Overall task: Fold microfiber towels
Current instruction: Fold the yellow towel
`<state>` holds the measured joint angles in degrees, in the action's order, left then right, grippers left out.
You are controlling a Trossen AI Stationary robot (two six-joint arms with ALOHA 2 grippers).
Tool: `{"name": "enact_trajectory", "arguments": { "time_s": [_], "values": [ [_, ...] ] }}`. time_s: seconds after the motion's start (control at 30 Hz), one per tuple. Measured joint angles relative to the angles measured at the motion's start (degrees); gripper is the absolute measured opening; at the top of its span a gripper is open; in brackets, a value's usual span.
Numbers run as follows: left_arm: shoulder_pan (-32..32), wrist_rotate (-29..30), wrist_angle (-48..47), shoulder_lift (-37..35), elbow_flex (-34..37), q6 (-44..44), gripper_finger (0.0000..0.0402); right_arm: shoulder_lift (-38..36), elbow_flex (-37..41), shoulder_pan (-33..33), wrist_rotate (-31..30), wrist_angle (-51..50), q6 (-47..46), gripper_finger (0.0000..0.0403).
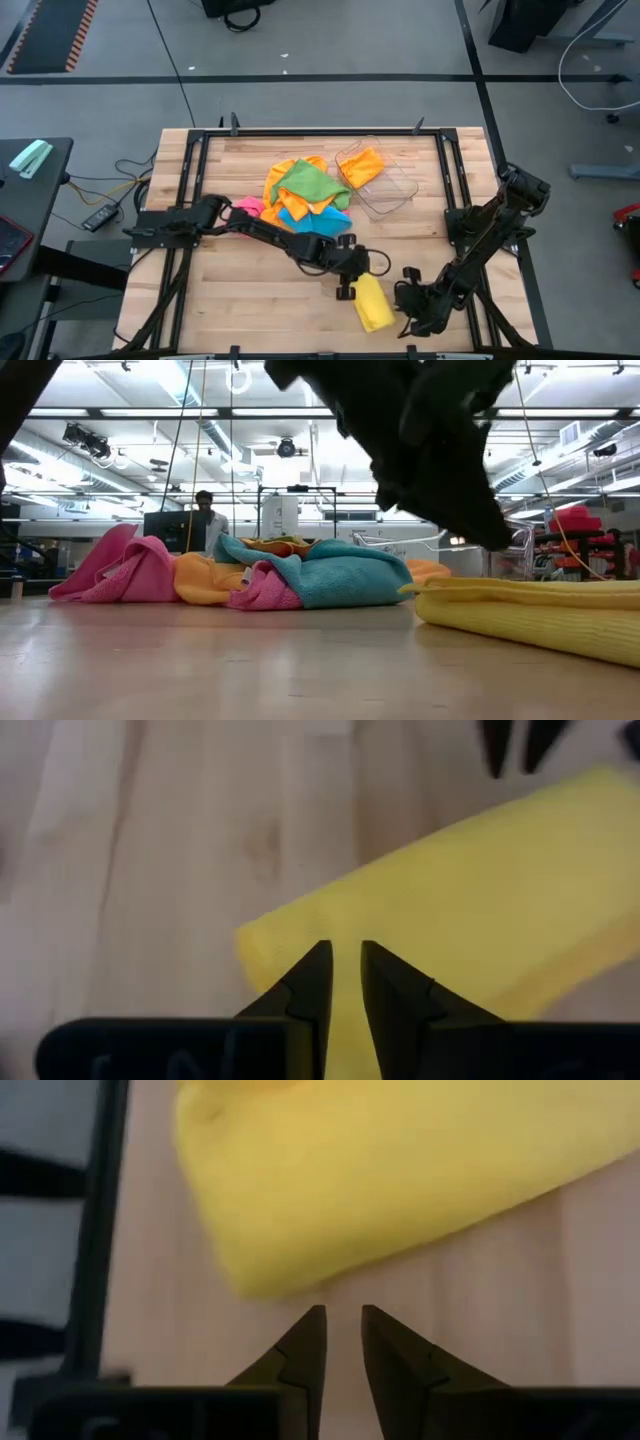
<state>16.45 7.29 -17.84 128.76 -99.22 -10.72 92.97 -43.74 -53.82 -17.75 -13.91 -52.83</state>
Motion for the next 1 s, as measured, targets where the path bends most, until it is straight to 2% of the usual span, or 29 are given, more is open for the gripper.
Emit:
{"name": "enact_trajectory", "arguments": {
  "time_s": [0.17,0.33,0.47,0.6,0.77,0.87,1.0],
  "values": [
    [1.7,-1.1,-0.1,-0.7,0.0,0.0,0.0060,-0.1,-4.4,-1.1,2.2,0.3,10.9,0.0069],
    [3.7,-3.6,-0.4,-0.7,0.0,-0.9,0.0056,0.0,-7.0,-2.0,-4.5,4.7,19.4,0.0079],
    [4.9,-3.8,-0.4,-0.7,0.0,-0.9,0.0059,1.1,-6.6,-1.5,-4.6,8.6,24.6,0.0116],
    [5.1,-3.7,-0.5,-0.7,0.0,-1.1,0.0056,1.9,-6.5,-0.5,-3.6,9.8,26.3,0.0172],
    [4.5,-3.5,-0.5,-0.7,0.0,-2.2,0.0051,6.3,-6.5,-0.3,-2.9,13.0,32.3,0.0231],
    [4.2,-3.5,-0.5,-0.7,0.0,-2.7,0.0054,9.4,-6.5,-0.4,-3.4,13.5,35.0,0.0241],
    [4.0,-3.5,-0.5,-0.7,0.0,-4.0,0.0057,11.8,-6.5,-0.3,-6.6,13.4,34.9,0.0227]
  ]
}}
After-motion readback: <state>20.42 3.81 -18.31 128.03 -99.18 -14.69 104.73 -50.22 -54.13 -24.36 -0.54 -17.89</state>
